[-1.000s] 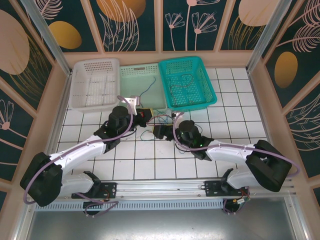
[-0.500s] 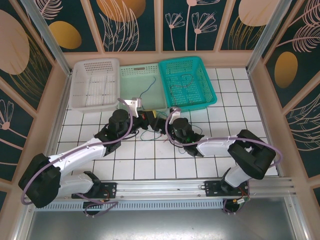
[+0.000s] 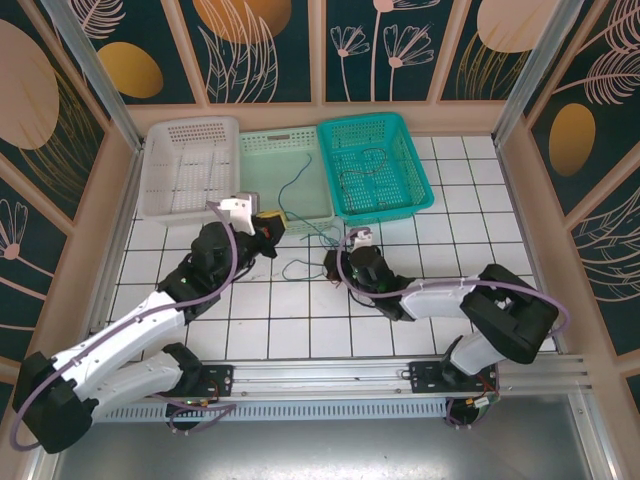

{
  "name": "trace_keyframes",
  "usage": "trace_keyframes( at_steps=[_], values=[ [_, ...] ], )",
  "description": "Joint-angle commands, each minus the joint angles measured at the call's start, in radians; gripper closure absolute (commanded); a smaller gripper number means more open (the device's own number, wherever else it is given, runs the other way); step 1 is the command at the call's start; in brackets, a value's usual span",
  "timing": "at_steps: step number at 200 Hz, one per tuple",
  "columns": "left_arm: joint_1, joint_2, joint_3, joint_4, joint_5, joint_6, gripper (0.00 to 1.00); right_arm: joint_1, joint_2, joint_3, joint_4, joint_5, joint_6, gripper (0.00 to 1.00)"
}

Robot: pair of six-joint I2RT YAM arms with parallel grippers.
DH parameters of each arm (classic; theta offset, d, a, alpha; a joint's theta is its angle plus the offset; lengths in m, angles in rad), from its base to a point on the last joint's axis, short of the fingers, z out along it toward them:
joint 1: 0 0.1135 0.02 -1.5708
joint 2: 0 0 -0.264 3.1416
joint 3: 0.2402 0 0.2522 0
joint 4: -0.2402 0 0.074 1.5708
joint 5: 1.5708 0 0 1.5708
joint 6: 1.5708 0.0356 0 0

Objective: Untangle the cables

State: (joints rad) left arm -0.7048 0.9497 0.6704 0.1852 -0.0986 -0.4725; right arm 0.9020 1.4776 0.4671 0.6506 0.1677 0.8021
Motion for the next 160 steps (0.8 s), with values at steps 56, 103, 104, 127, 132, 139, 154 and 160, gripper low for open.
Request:
trace_keyframes(
  at_steps=[56, 103, 104, 127, 132, 139, 154, 160],
  values=[
    [0.063, -0.167, 0.119, -0.260, -0.480, 0.222, 1.00, -0.002, -0.065, -0.062, -0.039, 0.080, 0.064, 1.00],
    [0.065, -0.285, 0.164, -0.225, -0.697, 0.318, 1.00, -0.007, -0.040, -0.064, -0.038, 0.052, 0.066, 1.00],
    [0.065, -0.286, 0.165, -0.224, -0.699, 0.320, 1.00, -0.007, -0.039, -0.063, -0.038, 0.051, 0.066, 1.00],
    [0.065, -0.297, 0.177, -0.200, -0.731, 0.360, 1.00, -0.008, -0.028, -0.055, -0.032, 0.039, 0.064, 1.00],
    [0.065, -0.298, 0.176, -0.190, -0.736, 0.370, 1.00, -0.008, -0.024, -0.053, -0.032, 0.038, 0.063, 1.00],
    [0.065, -0.300, 0.172, -0.175, -0.742, 0.381, 1.00, -0.008, -0.022, -0.052, -0.030, 0.033, 0.063, 1.00],
    [0.065, -0.294, 0.167, -0.133, -0.752, 0.420, 1.00, -0.007, -0.017, -0.050, -0.024, 0.024, 0.059, 1.00],
    [0.065, -0.289, 0.165, -0.116, -0.763, 0.439, 1.00, -0.007, -0.014, -0.049, -0.023, 0.019, 0.057, 1.00]
  ],
)
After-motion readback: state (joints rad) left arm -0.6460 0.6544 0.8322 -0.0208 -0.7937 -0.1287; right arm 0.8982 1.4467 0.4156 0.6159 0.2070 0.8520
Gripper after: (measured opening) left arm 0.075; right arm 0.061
